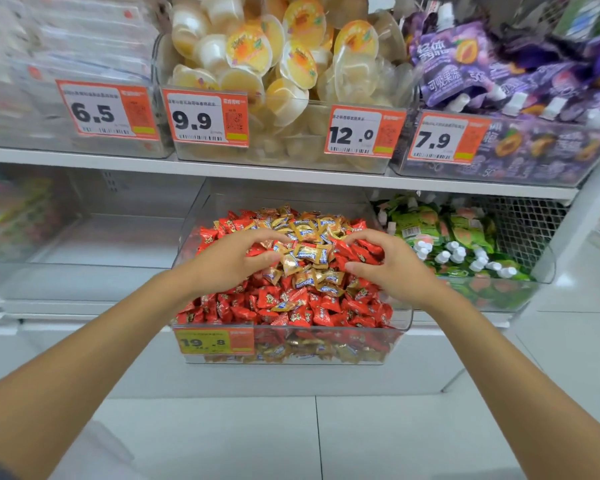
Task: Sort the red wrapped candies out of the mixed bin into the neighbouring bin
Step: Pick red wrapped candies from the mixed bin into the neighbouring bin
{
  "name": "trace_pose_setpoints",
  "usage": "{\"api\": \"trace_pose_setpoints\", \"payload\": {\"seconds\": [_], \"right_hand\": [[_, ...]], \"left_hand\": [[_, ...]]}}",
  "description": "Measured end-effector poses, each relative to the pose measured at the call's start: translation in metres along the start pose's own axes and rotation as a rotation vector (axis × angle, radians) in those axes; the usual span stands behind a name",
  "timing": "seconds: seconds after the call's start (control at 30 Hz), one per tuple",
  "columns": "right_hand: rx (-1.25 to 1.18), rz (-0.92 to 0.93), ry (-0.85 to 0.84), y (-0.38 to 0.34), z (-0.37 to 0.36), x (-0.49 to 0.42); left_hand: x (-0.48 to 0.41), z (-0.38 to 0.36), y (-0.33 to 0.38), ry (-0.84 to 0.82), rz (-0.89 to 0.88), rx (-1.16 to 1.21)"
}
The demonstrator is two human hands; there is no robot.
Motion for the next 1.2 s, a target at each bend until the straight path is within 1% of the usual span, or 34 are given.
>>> {"api": "trace_pose_setpoints", "payload": {"seconds": [0.1,0.2,0.33,0.4,0.5,0.6,0.77,0.83,0.97,1.1,1.2], "right_hand": [[0.026,-0.006,-0.015,0.002,-0.002,0.002],[0.060,0.003,-0.013,0.000,-0.005,0.003],[0.081,0.016,-0.023,-0.003,-0.012,0.001],[0.096,0.018,-0.033,-0.004,-0.014,0.000],[0.101,0.013,-0.039,-0.004,-0.018,-0.001],[0.123,0.000,-0.038,-0.006,-0.022,-0.002],[0.119,-0.007,-0.043,-0.010,-0.029,-0.005],[0.118,-0.001,-0.047,-0.011,-0.031,-0.007],[0.104,-0.020,-0.053,-0.013,-0.034,-0.010],[0.073,-0.014,-0.054,-0.015,-0.033,-0.009],[0.070,-0.006,-0.048,-0.015,-0.031,-0.008]], "left_hand": [[0.007,0.008,-0.005,-0.074,0.087,0.091],[0.016,0.001,-0.006,-0.150,0.053,0.015],[0.021,-0.002,-0.016,-0.146,0.076,-0.240],[0.023,-0.008,-0.019,-0.160,0.087,-0.316],[0.024,-0.018,-0.018,-0.160,0.038,-0.304],[0.026,-0.021,-0.016,-0.208,-0.009,-0.276],[0.023,-0.025,-0.016,-0.250,0.007,-0.415],[0.022,-0.028,-0.018,-0.244,-0.005,-0.390],[0.020,-0.033,-0.023,-0.177,-0.040,-0.212],[0.019,-0.025,-0.027,-0.087,-0.046,-0.052],[0.021,-0.017,-0.026,0.004,-0.060,-0.006]]}}
Point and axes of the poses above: each hand's wrist, its own x-axis away from the middle knuckle, its own z-axis out of the back of the hand, y = z × x, the point moved 1 cm from there along -x, towards the middle knuckle, and after that the axes turned 1 degree about x, right-handed, at the moved point
